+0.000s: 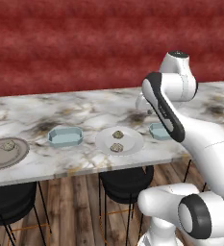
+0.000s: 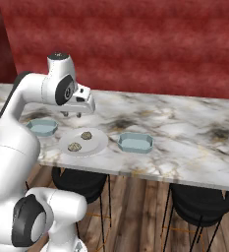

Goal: Place two dumplings into each of the tupperware containers and then place the containers in the fridge.

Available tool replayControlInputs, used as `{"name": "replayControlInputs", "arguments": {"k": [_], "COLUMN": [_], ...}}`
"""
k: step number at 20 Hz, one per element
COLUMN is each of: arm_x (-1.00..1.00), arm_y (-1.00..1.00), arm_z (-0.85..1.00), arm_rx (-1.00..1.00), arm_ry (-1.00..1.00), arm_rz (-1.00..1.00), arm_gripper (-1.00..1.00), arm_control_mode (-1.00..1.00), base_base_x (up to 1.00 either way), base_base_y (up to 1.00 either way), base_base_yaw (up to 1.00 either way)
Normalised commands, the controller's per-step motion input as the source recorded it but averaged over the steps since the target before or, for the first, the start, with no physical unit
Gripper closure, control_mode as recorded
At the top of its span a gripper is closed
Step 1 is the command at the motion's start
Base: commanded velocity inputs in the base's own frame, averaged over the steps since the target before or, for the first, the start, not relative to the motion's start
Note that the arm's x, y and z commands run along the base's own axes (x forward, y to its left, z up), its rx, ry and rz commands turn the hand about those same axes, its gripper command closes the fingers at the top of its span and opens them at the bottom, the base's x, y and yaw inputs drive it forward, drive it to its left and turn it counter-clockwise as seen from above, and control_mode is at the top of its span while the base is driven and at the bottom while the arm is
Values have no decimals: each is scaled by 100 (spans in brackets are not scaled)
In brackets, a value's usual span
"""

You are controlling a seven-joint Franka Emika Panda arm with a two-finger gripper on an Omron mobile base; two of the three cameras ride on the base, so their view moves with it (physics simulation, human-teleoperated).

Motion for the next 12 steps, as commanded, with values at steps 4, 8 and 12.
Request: {"name": "replayControlInputs", "arguments": {"k": [4, 8, 12], "arm_x": [-1, 10, 28], "arm_y": [12, 96, 76], "arm_z": [-19, -64, -74], "arm_rx": [0, 0, 2], "arm_ry": [0, 0, 1], "arm_rz": [0, 6, 14], "arm_gripper": [-100, -100, -100], "arm_control_mode": [-100, -100, -100], "base_base_x": [0, 0, 0], "base_base_y": [0, 0, 0], "base_base_yaw": [0, 0, 0]}}
